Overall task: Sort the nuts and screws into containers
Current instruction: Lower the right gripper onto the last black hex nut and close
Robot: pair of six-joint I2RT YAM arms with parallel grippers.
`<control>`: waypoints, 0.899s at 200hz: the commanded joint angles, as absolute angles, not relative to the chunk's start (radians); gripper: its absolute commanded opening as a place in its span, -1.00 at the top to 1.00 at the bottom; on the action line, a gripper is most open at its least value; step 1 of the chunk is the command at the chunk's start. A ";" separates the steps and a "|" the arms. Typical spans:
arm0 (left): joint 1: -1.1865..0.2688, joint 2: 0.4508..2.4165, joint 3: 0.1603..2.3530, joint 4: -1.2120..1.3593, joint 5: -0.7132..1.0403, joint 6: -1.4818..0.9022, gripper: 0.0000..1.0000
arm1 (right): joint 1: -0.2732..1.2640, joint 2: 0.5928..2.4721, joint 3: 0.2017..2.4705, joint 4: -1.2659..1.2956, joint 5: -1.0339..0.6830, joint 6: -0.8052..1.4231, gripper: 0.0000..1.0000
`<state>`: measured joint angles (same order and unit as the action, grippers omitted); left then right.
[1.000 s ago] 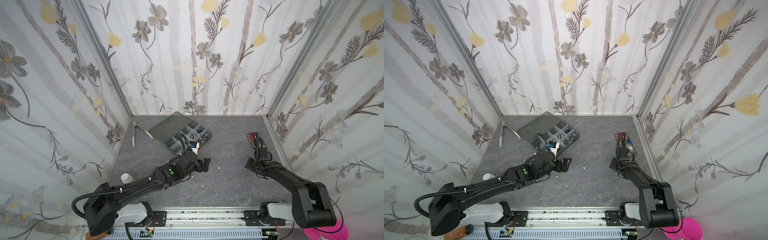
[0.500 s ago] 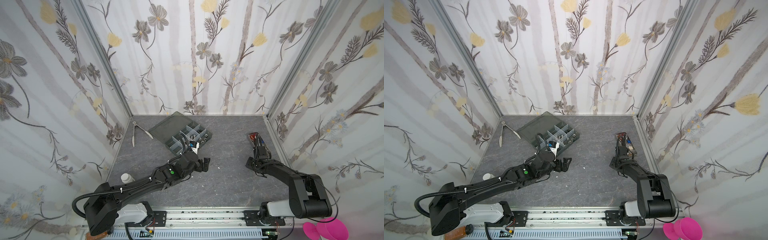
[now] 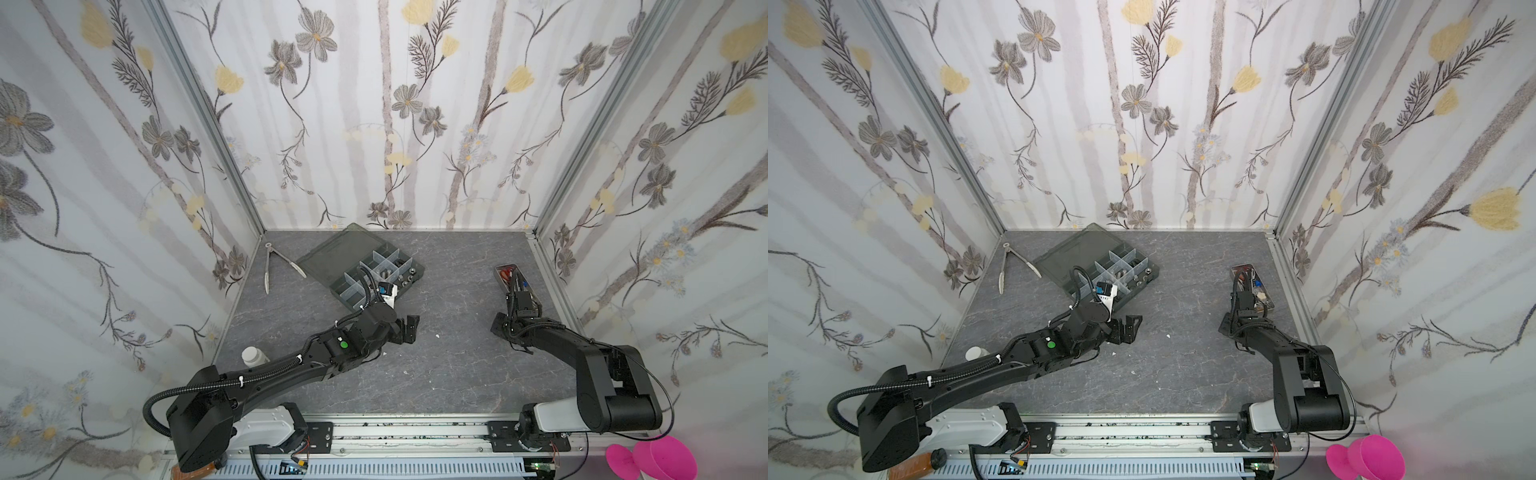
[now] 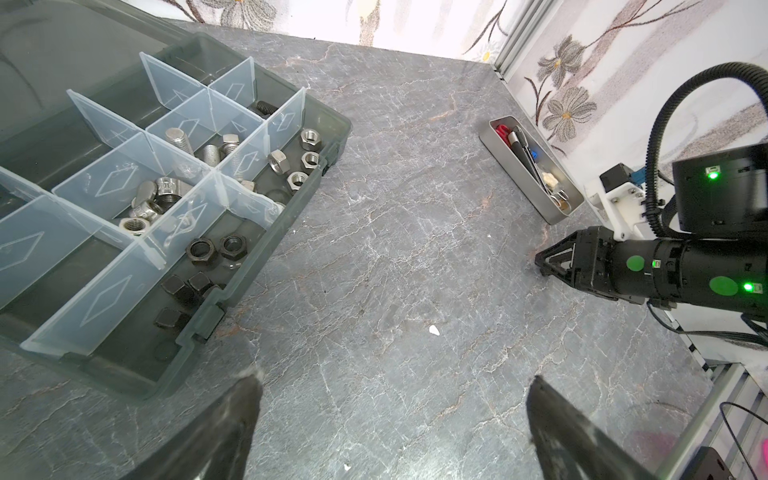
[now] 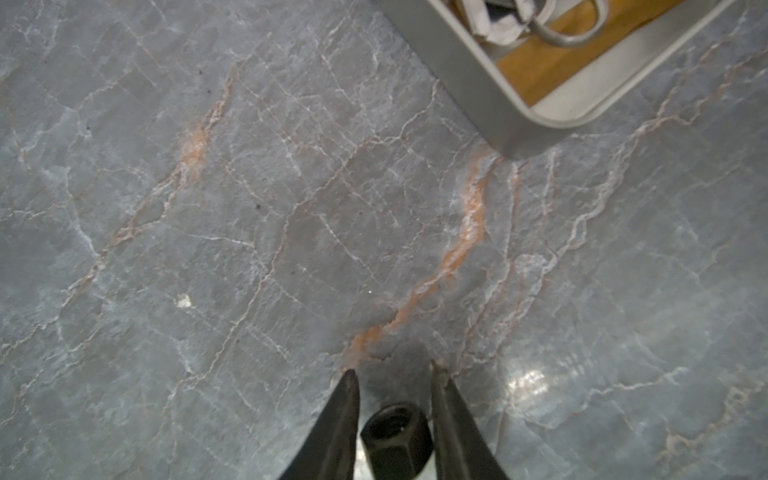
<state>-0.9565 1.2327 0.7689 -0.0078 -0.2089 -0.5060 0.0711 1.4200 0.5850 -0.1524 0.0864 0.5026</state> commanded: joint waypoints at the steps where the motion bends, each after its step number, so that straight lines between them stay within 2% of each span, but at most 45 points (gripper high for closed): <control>1: -0.958 1.225 0.764 0.004 -0.219 -0.525 -1.00 | 0.074 1.416 0.583 -0.201 0.072 0.494 0.15; 36: -0.957 1.215 0.753 0.005 -0.218 -0.528 -1.00 | 0.090 1.413 0.583 -0.215 0.079 0.494 0.18; 120: -0.957 1.200 0.740 0.006 -0.224 -0.530 -1.00 | 0.119 1.416 0.593 -0.228 0.087 0.498 0.44; 157: -0.957 1.194 0.736 0.005 -0.225 -0.531 -1.00 | 0.121 1.411 0.595 -0.230 0.085 0.499 0.63; 180: -0.957 1.185 0.738 0.002 -0.225 -0.533 -1.00 | 0.129 1.395 0.598 -0.230 0.083 0.501 0.66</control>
<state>-0.9565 1.1965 0.7368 -0.0124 -0.2096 -0.5209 0.1211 1.4113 0.5915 -0.1883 0.1009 0.4965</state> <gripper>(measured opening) 0.998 0.201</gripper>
